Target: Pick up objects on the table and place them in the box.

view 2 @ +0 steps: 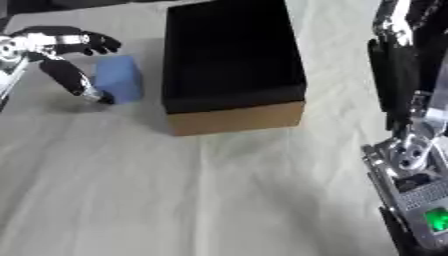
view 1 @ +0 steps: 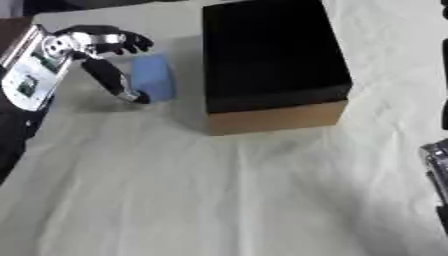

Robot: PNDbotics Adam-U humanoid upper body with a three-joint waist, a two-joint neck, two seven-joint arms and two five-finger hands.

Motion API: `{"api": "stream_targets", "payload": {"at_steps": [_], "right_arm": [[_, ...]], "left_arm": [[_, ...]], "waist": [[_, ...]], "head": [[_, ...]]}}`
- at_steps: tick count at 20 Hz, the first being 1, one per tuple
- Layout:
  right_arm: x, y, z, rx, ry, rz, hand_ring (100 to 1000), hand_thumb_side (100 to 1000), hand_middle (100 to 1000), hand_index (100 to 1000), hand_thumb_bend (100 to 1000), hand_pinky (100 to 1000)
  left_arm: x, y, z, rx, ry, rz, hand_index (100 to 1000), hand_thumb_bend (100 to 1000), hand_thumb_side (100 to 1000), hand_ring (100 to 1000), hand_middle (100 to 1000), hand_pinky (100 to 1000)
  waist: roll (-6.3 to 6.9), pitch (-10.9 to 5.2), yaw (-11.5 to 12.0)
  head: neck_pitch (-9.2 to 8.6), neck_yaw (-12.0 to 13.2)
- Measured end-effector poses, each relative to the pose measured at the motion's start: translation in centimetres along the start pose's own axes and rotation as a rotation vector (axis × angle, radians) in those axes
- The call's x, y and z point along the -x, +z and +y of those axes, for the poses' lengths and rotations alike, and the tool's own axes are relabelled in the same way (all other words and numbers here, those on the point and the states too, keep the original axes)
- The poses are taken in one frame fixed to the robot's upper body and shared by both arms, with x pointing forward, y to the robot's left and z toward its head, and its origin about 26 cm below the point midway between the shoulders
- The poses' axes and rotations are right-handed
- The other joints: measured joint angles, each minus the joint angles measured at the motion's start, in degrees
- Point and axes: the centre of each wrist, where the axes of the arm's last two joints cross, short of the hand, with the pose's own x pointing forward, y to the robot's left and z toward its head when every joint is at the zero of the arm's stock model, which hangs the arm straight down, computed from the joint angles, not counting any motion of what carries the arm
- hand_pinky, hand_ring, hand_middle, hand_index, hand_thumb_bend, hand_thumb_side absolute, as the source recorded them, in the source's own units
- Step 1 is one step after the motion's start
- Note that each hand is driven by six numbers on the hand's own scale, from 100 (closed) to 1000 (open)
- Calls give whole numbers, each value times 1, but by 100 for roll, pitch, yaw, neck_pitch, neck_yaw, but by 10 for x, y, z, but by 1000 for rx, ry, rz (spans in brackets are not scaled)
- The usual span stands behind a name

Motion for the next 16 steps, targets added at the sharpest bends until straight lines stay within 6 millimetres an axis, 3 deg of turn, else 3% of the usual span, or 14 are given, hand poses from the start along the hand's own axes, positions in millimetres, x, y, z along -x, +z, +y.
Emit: {"api": "stream_targets", "payload": {"at_steps": [10,16], "right_arm": [[-1,0,1,-7,-14,-7,687,606,597,831,100,741],[-2,-1,2,-6,-26,-12,688,608,597,832,100,742]], "left_arm": [[-14,1,13,-69,-13,-33,995,601,211,978,929,1000],[-10,-2,12,-38,3,-14,970,609,221,957,884,1000]], "waist": [[95,41,-154],[147,47,-193]], "head": [[-74,137],[-79,205]]}}
